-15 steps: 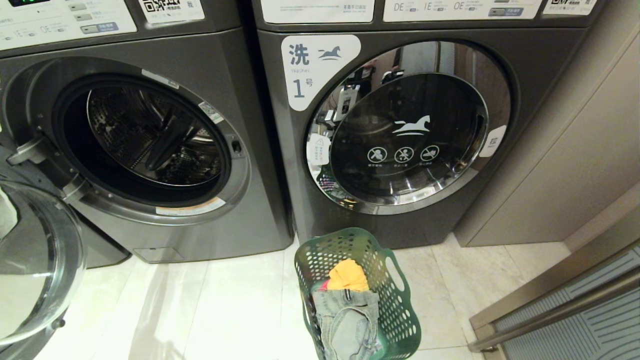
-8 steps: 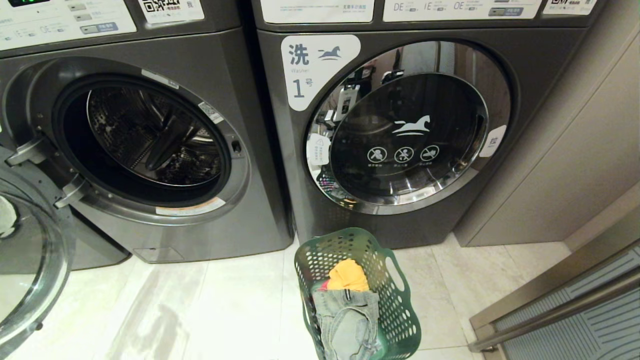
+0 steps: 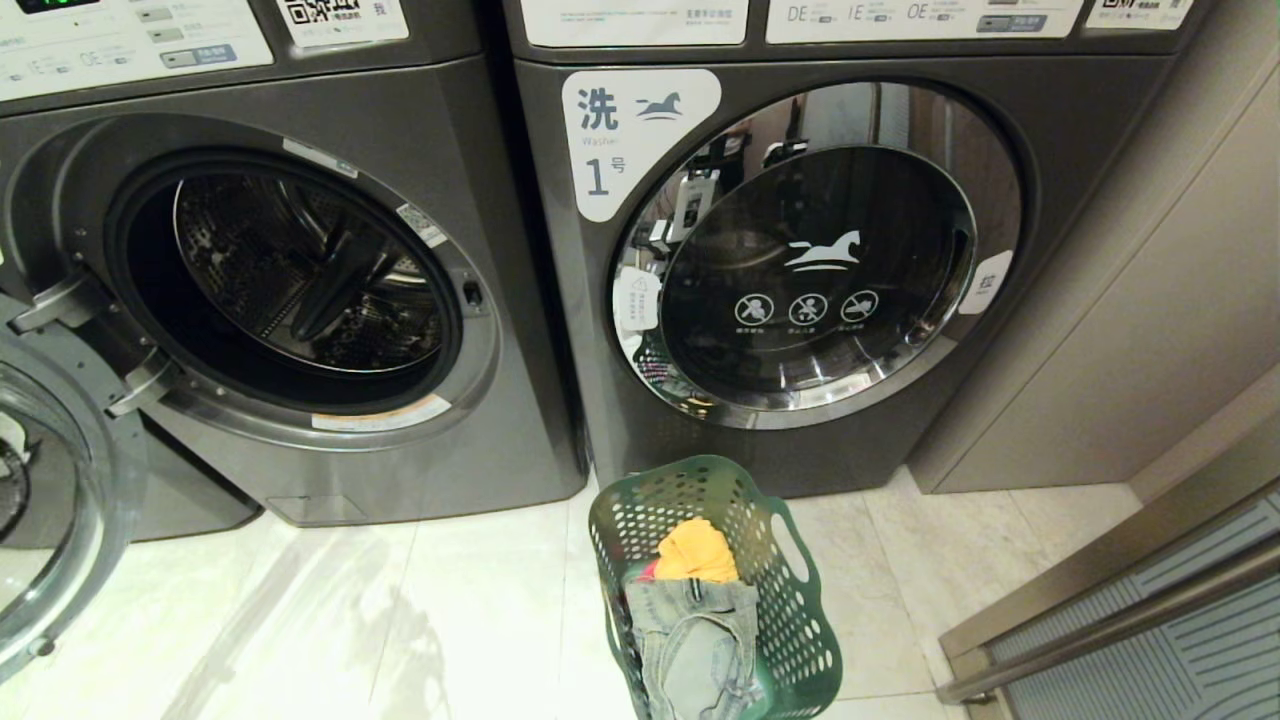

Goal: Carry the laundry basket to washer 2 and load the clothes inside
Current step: Open the lid of the washing machine

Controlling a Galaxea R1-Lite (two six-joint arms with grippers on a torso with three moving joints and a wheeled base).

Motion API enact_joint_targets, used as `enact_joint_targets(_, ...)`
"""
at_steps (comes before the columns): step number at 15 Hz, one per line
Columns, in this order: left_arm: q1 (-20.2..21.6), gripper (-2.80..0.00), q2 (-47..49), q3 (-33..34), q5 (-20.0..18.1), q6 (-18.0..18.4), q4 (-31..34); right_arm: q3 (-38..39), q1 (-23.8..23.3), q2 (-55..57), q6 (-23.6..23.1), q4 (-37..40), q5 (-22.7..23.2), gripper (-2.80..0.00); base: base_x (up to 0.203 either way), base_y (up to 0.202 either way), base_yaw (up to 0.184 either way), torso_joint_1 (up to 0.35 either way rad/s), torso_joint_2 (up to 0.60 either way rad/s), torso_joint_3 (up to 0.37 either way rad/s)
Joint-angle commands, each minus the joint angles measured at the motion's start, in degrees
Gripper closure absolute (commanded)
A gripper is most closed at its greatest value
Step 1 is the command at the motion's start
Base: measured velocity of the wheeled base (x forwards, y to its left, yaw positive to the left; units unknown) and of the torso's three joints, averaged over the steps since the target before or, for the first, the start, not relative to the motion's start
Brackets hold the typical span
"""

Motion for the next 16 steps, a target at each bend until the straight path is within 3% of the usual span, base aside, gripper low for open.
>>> enact_joint_targets(1,-6.86,0.0,-2.76,2.81,-0.08,-0.64,1.61,0.0,0.09,0.09,-0.03,-0.01,0.03,0.0,0.0,0.0,0.0,0.0,0.0,0.0)
enact_joint_targets(5,-16.55,0.0,-6.67,5.72,-2.4,-6.22,8.21,0.0,0.02,0.09,-0.03,-0.01,0.03,0.0,0.0,0.0,0.0,0.0,0.0,0.0)
enact_joint_targets(8,-22.26,0.0,-14.59,8.72,-3.51,-7.13,13.43,0.0,0.02,0.09,-0.03,-0.01,0.03,0.0,0.0,0.0,0.0,0.0,0.0,0.0)
enact_joint_targets(11,-23.58,0.0,-24.86,14.02,-2.76,-6.73,22.32,0.0,0.03,0.09,-0.03,-0.01,0.03,0.0,0.0,0.0,0.0,0.0,0.0,0.0)
enact_joint_targets(16,-23.71,0.0,-41.86,29.36,-1.52,-3.45,25.31,0.0,0.02,0.09,-0.03,-0.01,0.03,0.0,0.0,0.0,0.0,0.0,0.0,0.0)
